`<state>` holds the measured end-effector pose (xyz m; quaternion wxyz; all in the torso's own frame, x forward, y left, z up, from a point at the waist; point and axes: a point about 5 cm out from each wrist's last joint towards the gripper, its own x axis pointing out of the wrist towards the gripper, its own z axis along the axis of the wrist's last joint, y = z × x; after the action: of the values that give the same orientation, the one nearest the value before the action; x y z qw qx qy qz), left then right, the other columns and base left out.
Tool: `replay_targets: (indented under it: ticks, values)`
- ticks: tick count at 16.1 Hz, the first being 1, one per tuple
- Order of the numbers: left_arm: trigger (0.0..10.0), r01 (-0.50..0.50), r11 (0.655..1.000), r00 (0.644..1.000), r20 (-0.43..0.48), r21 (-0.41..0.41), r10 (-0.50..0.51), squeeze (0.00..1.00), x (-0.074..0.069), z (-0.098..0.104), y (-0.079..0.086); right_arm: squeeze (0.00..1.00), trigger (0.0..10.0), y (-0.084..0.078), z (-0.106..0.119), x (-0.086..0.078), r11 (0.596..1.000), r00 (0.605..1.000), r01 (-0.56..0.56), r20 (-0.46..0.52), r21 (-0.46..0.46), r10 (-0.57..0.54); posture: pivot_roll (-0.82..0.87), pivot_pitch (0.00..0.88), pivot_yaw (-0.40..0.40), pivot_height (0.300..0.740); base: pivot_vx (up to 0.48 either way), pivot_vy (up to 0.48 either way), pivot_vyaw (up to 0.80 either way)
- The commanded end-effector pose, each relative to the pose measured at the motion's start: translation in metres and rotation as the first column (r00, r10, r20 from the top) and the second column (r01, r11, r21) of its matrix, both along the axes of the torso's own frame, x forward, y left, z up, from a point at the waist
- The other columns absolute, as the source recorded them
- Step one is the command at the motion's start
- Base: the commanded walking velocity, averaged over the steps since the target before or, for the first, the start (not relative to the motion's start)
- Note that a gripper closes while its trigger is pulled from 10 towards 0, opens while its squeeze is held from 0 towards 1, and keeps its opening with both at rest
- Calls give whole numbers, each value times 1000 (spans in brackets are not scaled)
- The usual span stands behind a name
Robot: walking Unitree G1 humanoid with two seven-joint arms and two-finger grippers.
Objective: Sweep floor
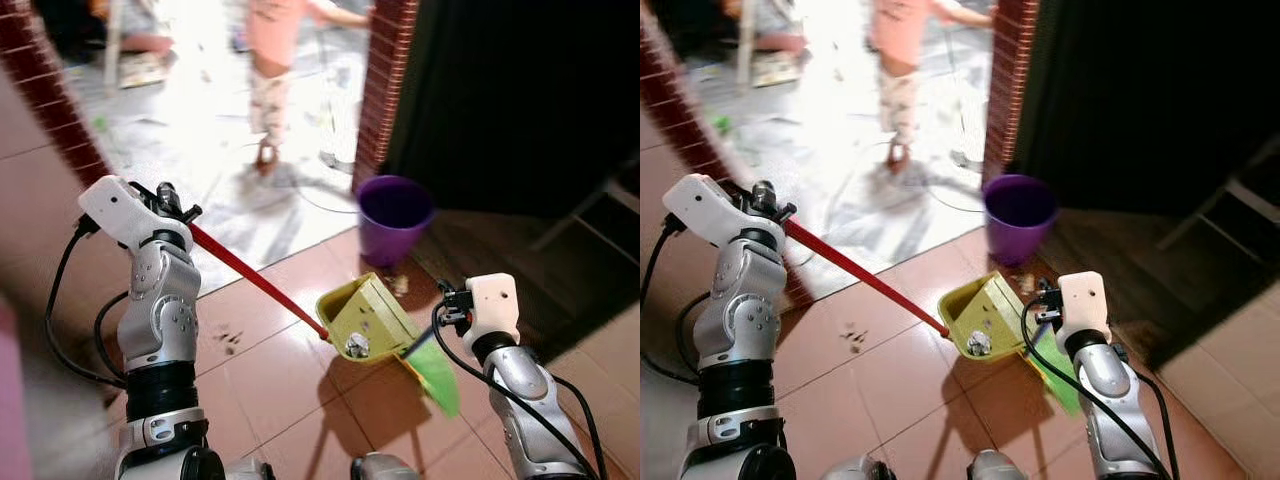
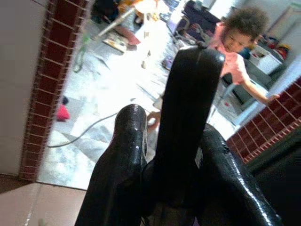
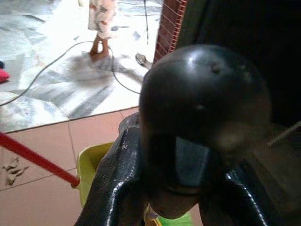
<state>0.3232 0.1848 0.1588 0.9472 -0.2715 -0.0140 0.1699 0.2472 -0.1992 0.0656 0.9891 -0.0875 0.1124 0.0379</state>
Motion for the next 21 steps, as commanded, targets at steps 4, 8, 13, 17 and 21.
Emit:
replay_targets:
  ticks: [4,8,13,17,21]
  values:
    - [10000,-12,1000,989,150,-10,14,0,6,36,6,0,10000,-7,-19,-10,999,993,31,-113,-13,-32,-166,0,65,740,214,0,-800]
    - [10000,-28,1000,982,187,-9,29,0,9,49,11,0,10000,-8,-22,-12,1000,991,22,-130,-19,-24,-167,0,65,740,317,0,-800]
    - [10000,-56,998,965,257,-1,54,0,12,74,22,0,10000,-7,-25,-12,1000,988,-2,-152,-23,-1,-168,0,68,740,298,0,-359]
    - [10000,-78,997,933,354,23,65,0,15,108,34,0,10000,-6,-28,-12,1000,987,-11,-163,-22,7,-165,0,71,740,66,0,0]
    - [10000,-95,995,886,458,15,78,0,19,151,45,0,10000,-3,-29,-12,1000,986,-18,-165,-19,15,-162,0,75,740,267,0,0]
